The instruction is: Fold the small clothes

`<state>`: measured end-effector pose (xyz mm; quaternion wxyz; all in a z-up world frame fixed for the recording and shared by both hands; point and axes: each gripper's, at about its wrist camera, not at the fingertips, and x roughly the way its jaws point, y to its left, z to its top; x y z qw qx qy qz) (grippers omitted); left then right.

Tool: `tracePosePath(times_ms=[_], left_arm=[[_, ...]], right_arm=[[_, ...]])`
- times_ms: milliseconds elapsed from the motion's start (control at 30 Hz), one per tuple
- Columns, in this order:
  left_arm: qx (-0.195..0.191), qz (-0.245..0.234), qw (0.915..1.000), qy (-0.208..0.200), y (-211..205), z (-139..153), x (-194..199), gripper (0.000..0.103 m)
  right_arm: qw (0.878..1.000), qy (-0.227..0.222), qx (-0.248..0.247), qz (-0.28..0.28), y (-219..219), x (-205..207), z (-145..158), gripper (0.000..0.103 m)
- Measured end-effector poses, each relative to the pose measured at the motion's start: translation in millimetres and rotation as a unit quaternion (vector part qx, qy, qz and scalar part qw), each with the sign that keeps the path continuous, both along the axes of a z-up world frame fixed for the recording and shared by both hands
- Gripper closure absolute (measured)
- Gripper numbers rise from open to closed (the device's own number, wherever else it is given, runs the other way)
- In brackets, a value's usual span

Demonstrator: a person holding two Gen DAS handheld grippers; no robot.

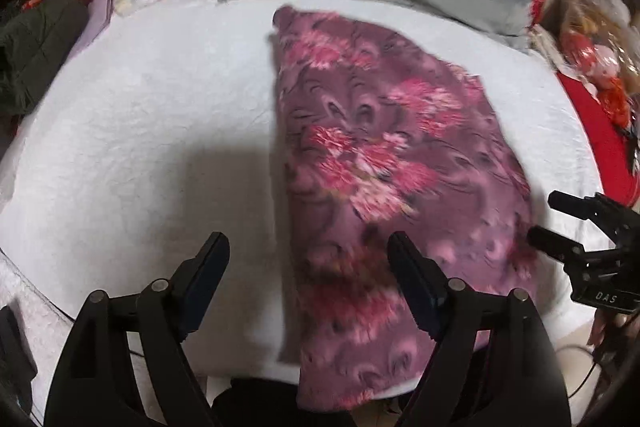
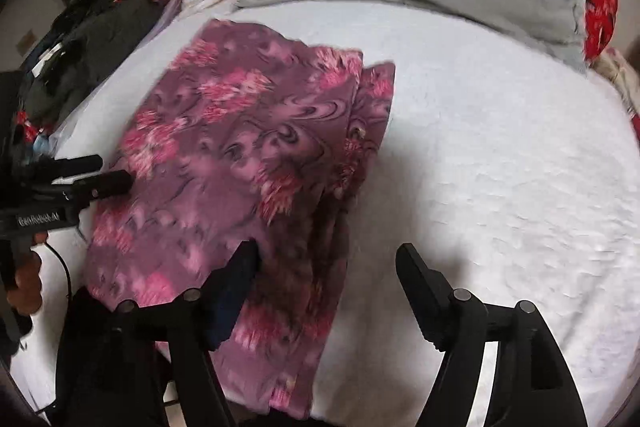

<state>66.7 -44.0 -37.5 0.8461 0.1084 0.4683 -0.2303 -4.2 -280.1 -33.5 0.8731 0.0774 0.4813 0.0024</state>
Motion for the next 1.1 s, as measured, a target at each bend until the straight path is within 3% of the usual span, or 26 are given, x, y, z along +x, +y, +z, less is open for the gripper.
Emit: tracePosePath(times_ms=[67,133,200,267,400,533,633,733,867,1100], left_arm=[[0.019,-0.002,0.9998,-0.003,-0.6,-10.1,-9.5,0.019],[0.052,-0.001,0.9983,0.025,-7.5,-35.0,-6.0,0.016],[0.057,0.015,0.9969,0.052,-4.6,-49.4,-5.6,0.008],[0.049,0.022,0.9975,0.046,1.8,-43.1,-9.0,0.008],[0.074,0.023,0.9969,0.015,9.9,-29.4,-21.2,0.008],[0.073,0.038,0.9965,-0.016,18.1,-14.2,-33.9,0.008],[0.071,0.049,0.9955,-0.041,23.5,-5.6,-36.4,0.008],[0.071,0.055,0.9935,-0.069,21.1,-2.4,-53.4,0.008],[0.085,0.048,0.9909,-0.093,17.2,-1.6,-72.2,0.008],[0.082,0.022,0.9898,-0.114,7.2,3.5,-96.6,0.008]], right_arm=[[1.000,0.000,-0.006,0.026,5.1,-15.7,3.0,0.029],[0.999,0.028,-0.038,0.024,5.7,-24.0,-16.1,0.026],[0.997,0.055,-0.051,0.012,1.3,-26.2,-38.2,0.012],[0.997,0.053,-0.052,-0.020,-7.7,-32.1,-37.7,0.007],[0.990,0.081,-0.105,-0.056,-17.0,-49.1,-22.6,0.006],[0.992,0.049,-0.105,-0.051,-10.0,-66.9,13.4,0.005],[0.990,0.015,-0.136,-0.030,1.5,-77.8,41.7,0.002],[0.980,-0.029,-0.194,-0.016,20.2,-97.5,60.1,0.000],[0.967,-0.067,-0.247,-0.015,29.6,-104.8,53.6,0.000],[0.978,-0.079,-0.186,-0.051,33.4,-109.6,44.4,0.000]])
